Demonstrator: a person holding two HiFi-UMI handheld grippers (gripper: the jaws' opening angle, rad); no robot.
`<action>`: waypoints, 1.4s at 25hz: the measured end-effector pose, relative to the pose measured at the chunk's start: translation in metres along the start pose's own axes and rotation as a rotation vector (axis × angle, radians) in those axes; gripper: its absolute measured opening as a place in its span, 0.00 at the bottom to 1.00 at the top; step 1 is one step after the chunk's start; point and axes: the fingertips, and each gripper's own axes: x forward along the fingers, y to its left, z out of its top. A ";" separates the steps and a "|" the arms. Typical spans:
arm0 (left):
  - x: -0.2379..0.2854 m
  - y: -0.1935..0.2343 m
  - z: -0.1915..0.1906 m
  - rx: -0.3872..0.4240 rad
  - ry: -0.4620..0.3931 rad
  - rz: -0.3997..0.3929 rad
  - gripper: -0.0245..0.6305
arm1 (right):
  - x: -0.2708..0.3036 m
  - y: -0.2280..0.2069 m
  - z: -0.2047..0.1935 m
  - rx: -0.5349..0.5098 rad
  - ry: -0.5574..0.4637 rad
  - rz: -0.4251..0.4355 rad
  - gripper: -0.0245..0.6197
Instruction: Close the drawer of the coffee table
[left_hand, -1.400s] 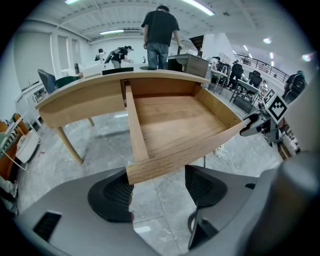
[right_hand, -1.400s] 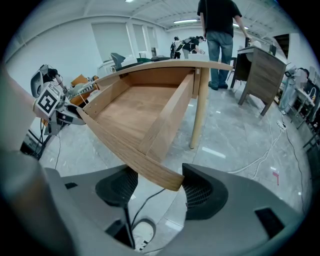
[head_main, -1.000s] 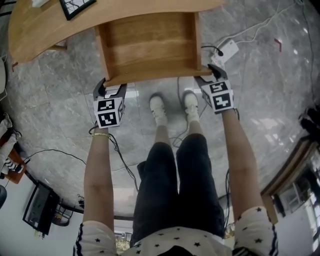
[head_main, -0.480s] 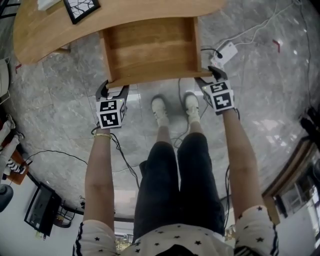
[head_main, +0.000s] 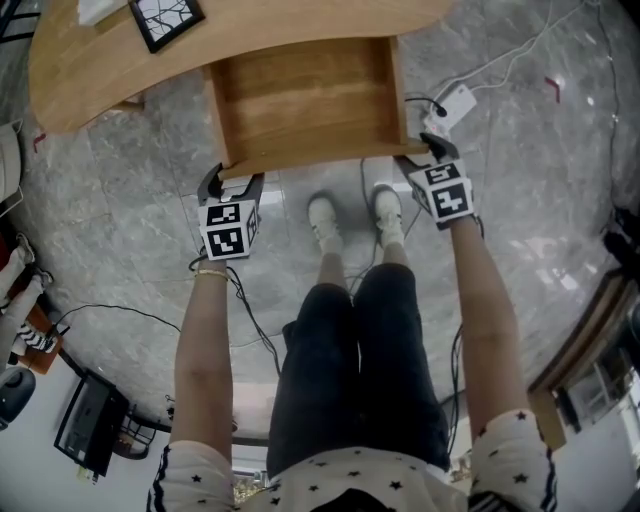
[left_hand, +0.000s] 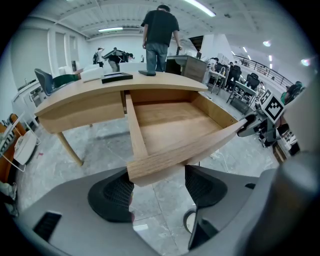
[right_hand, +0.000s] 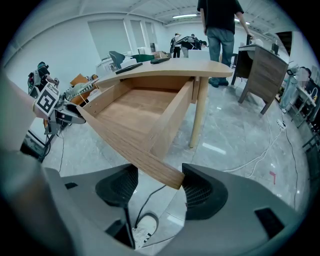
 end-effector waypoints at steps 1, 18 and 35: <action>0.001 0.000 0.000 -0.001 -0.001 0.000 0.55 | 0.000 0.000 0.000 -0.001 0.001 0.001 0.48; 0.001 -0.003 0.001 -0.006 -0.005 -0.003 0.55 | -0.001 -0.002 0.003 -0.004 -0.008 0.008 0.48; 0.013 0.006 0.018 -0.021 0.005 0.006 0.55 | 0.010 -0.015 0.023 -0.011 -0.023 0.002 0.48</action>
